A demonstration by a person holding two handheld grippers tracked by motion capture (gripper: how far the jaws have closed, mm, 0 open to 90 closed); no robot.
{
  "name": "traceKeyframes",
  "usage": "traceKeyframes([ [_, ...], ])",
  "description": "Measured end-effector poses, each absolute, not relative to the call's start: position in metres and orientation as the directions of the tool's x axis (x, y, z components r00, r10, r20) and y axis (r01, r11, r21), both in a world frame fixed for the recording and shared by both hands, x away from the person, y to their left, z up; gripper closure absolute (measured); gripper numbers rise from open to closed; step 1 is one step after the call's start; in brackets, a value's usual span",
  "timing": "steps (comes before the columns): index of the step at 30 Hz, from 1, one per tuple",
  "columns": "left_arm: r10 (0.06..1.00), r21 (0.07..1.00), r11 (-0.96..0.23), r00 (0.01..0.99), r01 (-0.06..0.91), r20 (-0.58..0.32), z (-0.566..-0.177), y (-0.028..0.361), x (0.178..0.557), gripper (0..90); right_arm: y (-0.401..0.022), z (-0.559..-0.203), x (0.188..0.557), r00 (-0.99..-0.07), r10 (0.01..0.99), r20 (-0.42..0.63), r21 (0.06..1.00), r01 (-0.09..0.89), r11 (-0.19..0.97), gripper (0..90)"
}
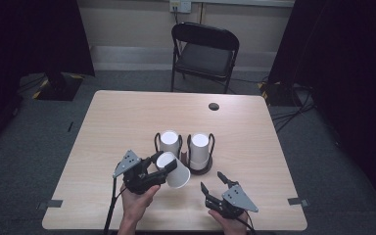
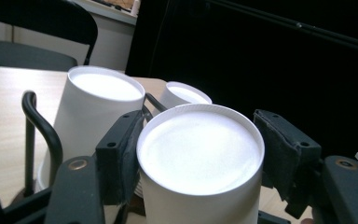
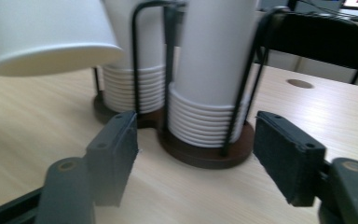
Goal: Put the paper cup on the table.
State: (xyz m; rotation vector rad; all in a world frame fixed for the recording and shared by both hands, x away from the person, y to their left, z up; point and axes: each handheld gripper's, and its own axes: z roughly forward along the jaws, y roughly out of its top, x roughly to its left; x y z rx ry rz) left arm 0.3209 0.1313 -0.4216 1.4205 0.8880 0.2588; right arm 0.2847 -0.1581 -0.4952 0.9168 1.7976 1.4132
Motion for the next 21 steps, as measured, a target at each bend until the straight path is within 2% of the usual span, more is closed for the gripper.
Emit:
traceKeyframes([
  [2,0.631,0.913,0.197,0.667,0.358,-0.398,-0.425,0.131,0.321,35.3,-0.150,-0.494,0.284,-0.578,0.813,-0.076,0.974,0.132,0.184,35.2],
  [8,0.574,0.881,0.245,0.672,0.404,-0.468,-0.433,0.133,0.320,35.3,-0.139,-0.494,0.282,-0.636,0.764,-0.107,0.974,0.088,0.209,45.1],
  [14,0.522,0.851,0.289,0.673,0.439,-0.524,-0.437,0.135,0.317,35.3,-0.133,-0.492,0.281,-0.659,0.739,-0.139,0.977,0.029,0.209,52.3],
  [21,0.506,0.838,0.295,0.669,0.458,-0.544,-0.438,0.133,0.317,35.2,-0.129,-0.493,0.283,-0.673,0.716,-0.185,0.979,-0.063,0.194,58.9],
])
